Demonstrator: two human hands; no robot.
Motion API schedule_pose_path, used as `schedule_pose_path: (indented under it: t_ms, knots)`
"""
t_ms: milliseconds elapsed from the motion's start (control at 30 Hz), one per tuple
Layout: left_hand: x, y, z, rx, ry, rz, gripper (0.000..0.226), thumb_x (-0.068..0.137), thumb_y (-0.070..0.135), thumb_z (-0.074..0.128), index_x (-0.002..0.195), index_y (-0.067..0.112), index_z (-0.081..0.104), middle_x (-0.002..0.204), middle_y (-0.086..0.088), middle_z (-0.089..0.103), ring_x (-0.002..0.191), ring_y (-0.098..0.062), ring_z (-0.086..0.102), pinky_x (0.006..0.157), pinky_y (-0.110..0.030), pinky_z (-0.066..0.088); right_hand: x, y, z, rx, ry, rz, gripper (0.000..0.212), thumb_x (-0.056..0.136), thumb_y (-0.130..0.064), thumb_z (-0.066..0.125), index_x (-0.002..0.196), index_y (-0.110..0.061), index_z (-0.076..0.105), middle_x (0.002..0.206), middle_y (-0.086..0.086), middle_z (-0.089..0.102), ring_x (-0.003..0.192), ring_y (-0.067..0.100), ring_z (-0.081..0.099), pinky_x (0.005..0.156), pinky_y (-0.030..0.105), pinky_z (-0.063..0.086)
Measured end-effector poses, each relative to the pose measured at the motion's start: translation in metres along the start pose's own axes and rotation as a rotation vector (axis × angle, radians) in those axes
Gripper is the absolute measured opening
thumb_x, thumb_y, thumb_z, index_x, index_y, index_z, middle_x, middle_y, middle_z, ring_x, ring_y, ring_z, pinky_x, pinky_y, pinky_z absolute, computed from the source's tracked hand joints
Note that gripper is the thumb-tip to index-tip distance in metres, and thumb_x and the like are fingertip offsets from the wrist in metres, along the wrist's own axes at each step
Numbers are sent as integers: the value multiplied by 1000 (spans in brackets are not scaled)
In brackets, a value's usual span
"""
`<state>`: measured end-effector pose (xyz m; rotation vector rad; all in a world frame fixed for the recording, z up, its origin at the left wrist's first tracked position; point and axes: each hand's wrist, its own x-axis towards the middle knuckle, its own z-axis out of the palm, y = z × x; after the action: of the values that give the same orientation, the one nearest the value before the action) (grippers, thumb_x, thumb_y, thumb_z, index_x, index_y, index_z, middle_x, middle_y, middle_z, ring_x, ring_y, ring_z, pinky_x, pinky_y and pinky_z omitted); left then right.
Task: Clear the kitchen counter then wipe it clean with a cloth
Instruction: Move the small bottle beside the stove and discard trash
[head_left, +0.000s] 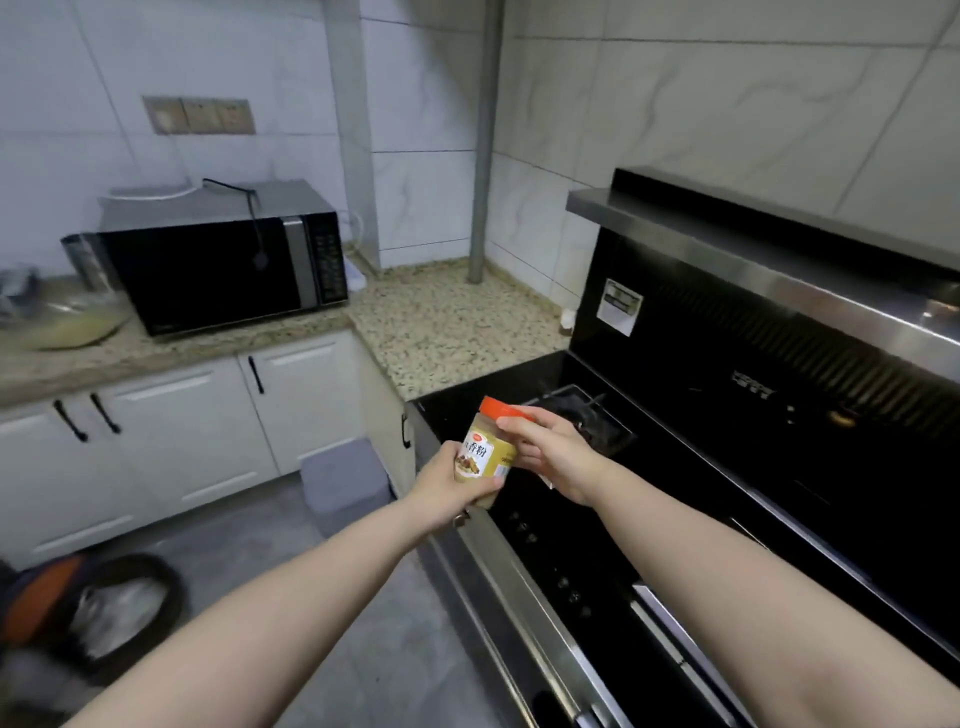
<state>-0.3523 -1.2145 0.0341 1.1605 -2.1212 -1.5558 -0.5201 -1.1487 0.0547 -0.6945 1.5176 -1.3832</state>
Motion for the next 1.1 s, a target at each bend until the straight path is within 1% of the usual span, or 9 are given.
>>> schedule_pose_path:
  t_ms: [200,300,400,533,600,733,933,1000,1100]
  knots:
    - [64,-27,-49,-65,186,-41,76,49,59,78,107,16,54,106,-5,67,100,-25,66,90,-46,54,85,5,49,-54,-156,90,49,81,-24,80,125,-13,61,109,9,75,97,20,72,85,33,58]
    - [105,-26,-76,-115,208,-94,74,36,63,70,96,24,53,104,-5,67,99,-21,65,92,-41,53,137,10,70,-141,-213,107,57,77,-26,83,127,-16,58,109,7,75,102,21,70,99,42,53]
    - [140,-28,-102,-147,225,-162,87,31,62,76,103,19,51,104,-5,68,97,-19,66,90,-39,55,176,4,84,-135,-236,119,49,80,-21,80,124,-15,58,104,3,75,95,15,72,86,32,58]
    - [177,-36,-132,-138,173,-214,70,53,31,93,105,13,49,95,-2,63,80,-9,61,67,-16,52,218,-8,95,-177,-328,100,51,83,-12,78,129,-18,56,114,9,72,106,22,70,93,37,57]
    - [195,-42,-144,-141,142,-217,63,66,15,89,114,7,49,93,-1,61,78,-7,58,63,-12,50,235,-9,99,-200,-322,93,54,82,-14,79,131,-17,57,118,10,71,108,23,69,96,41,55]
    - [230,-48,-169,-134,65,-205,59,71,9,85,118,4,50,88,3,59,75,-3,57,52,-5,46,272,-11,105,-228,-281,104,52,82,-13,79,130,-14,58,119,12,70,110,25,68,97,47,54]
    - [270,-44,-208,-143,-68,-124,51,72,12,85,111,12,52,92,4,64,79,-2,62,57,-7,47,300,-37,118,-261,-268,181,43,86,-16,75,125,-25,58,118,6,70,110,21,68,95,41,55]
    - [301,-52,-239,-55,-228,-87,55,71,16,86,114,13,52,96,4,67,83,-2,63,59,-7,48,317,-44,141,-293,-151,190,45,85,-21,76,125,-27,57,116,4,70,111,21,67,94,39,56]
    - [314,-47,-245,-74,-199,-57,62,67,16,89,117,11,52,104,-3,70,89,-7,66,67,-11,52,319,-53,144,-305,-129,145,51,86,-16,74,132,-20,52,106,2,67,91,14,69,70,25,59]
